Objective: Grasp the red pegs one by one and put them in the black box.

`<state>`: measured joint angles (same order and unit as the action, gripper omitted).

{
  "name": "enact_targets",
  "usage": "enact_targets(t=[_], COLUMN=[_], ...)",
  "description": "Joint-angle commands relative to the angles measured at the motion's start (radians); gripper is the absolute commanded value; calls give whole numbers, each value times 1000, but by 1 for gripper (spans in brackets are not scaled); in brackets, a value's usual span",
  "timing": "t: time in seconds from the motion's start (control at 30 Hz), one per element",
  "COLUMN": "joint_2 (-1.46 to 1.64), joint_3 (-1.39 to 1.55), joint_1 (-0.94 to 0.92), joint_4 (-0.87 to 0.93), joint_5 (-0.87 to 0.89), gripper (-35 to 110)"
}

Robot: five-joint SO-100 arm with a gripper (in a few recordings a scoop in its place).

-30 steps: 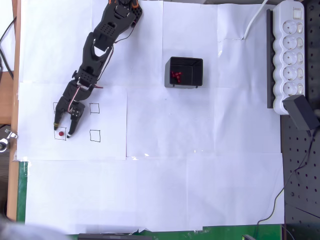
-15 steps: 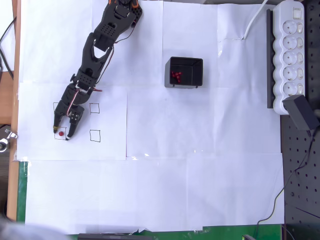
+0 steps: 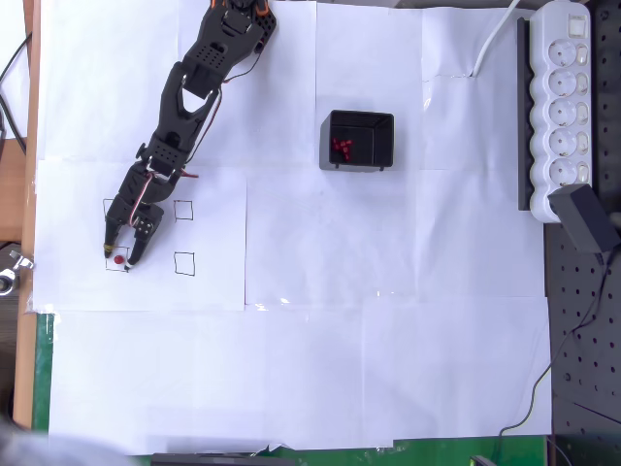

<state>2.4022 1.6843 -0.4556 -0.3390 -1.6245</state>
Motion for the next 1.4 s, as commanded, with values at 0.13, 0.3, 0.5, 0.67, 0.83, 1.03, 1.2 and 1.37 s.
enact_targets(t=[0.13,0.3,0.5,0.67,0.83,1.03,1.2,1.37], joint_2=[-31,-20,-20,-18,-18,-126,-379,-583], joint_3=[21,49,51,51,51,87,285,523], joint_1=[18,34,34,32,32,31,92,244], joint_4=[3,8,11,9,9,364,1244,1882], joint_5=[3,2,5,2,5,67,94,110], gripper=[13,13,7,0,0,0,0,0])
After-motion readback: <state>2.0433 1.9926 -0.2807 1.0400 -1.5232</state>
